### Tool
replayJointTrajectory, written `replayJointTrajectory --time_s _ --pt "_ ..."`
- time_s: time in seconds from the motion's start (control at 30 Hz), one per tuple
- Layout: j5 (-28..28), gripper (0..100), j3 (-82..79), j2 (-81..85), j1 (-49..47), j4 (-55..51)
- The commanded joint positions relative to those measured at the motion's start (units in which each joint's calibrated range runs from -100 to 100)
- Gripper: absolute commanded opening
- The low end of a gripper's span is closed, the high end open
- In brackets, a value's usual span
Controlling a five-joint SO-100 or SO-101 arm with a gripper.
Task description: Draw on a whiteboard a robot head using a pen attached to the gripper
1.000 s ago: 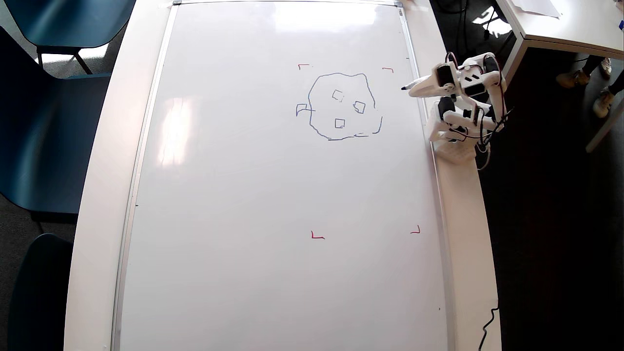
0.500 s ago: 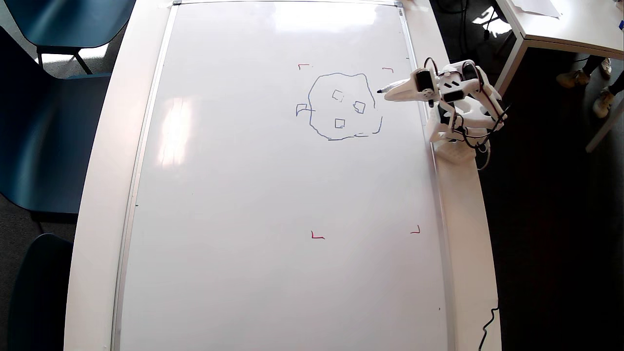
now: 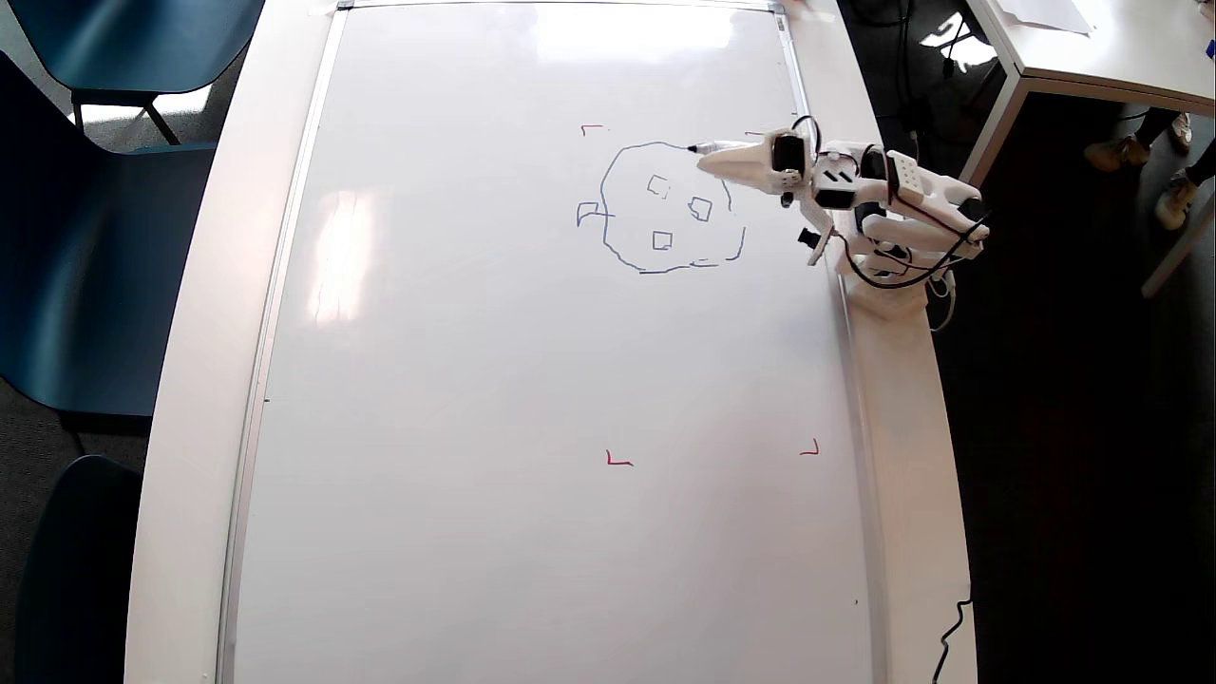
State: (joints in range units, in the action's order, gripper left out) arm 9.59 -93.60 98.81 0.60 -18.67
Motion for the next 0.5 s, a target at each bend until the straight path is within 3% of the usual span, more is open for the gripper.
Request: replayJointTrajectory --time_s 0.0,0.23,0.47 --pt "0.0 1 -2.4 -0.1 0.7 17.4" --pt "0.1 1 -5.9 -0.1 0.6 48.5" --pt "0.0 1 -5.9 -0.1 0.5 71.2"
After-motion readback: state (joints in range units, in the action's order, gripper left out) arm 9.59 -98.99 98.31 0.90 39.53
